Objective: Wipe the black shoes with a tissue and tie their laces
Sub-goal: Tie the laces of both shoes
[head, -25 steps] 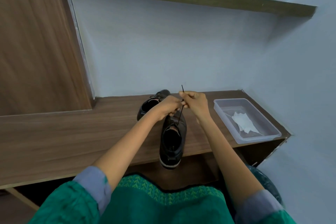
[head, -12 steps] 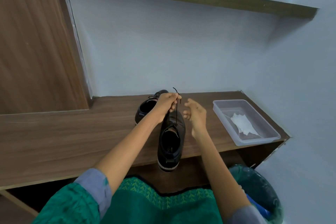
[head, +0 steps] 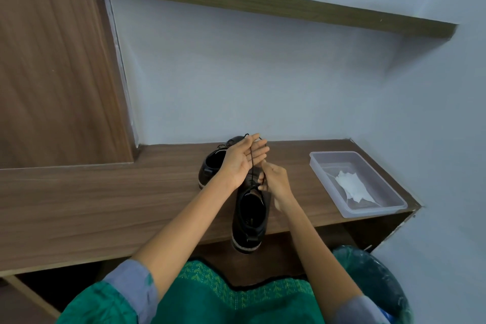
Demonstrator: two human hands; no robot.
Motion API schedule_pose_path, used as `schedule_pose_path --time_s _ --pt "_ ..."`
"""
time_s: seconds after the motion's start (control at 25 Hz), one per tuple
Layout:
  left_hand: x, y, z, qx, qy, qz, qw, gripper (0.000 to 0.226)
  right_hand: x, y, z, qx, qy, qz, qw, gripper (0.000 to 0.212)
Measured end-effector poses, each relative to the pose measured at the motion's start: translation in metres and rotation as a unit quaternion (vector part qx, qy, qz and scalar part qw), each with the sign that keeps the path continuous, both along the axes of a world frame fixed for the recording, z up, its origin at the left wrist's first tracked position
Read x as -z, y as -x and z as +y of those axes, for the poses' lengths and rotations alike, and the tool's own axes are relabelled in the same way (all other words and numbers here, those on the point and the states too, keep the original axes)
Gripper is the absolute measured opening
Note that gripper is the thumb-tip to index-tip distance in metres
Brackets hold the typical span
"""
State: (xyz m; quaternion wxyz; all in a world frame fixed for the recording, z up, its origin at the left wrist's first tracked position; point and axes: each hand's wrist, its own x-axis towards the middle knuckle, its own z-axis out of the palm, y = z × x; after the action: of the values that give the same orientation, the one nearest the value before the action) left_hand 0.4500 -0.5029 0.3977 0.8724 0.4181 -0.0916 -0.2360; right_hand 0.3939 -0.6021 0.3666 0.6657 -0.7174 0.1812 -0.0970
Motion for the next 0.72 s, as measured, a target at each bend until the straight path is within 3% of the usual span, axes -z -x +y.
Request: schedule_pose_path --time_s 0.08,0.16,0.24,0.44,0.6,0.68,0.72 --pt "-0.005 0.001 -0.003 -0.002 -0.083 -0.071 0.994 0.030 -0.018 -0.003 -0.003 -0.068 0.036 0.016 0.997 0.028" --pt "-0.011 -0.003 -0.004 -0.001 -0.208 -0.179 0.961 0.029 -0.035 -0.006 -0.012 -0.136 0.075 0.033 0.987 0.026" --pt "-0.019 -0.006 -0.004 0.046 -0.266 -0.253 0.929 0.024 -0.050 -0.009 -0.025 -0.167 0.086 0.028 0.982 0.027" --pt "-0.028 -0.017 -0.005 0.118 -0.336 -0.259 0.898 0.032 -0.061 -0.006 -0.037 -0.213 0.111 0.019 0.971 0.017" --pt "-0.012 -0.014 0.007 0.126 -0.280 -0.154 0.939 0.049 -0.055 -0.003 -0.036 -0.185 0.076 -0.018 0.980 0.022" --pt "-0.003 -0.016 0.014 0.078 -0.285 -0.224 0.929 0.039 -0.053 -0.001 -0.038 -0.158 0.070 -0.012 0.985 0.022" --pt "-0.001 -0.016 0.017 0.057 -0.312 -0.292 0.902 0.031 -0.053 -0.001 -0.038 -0.145 0.062 -0.005 0.987 0.023"
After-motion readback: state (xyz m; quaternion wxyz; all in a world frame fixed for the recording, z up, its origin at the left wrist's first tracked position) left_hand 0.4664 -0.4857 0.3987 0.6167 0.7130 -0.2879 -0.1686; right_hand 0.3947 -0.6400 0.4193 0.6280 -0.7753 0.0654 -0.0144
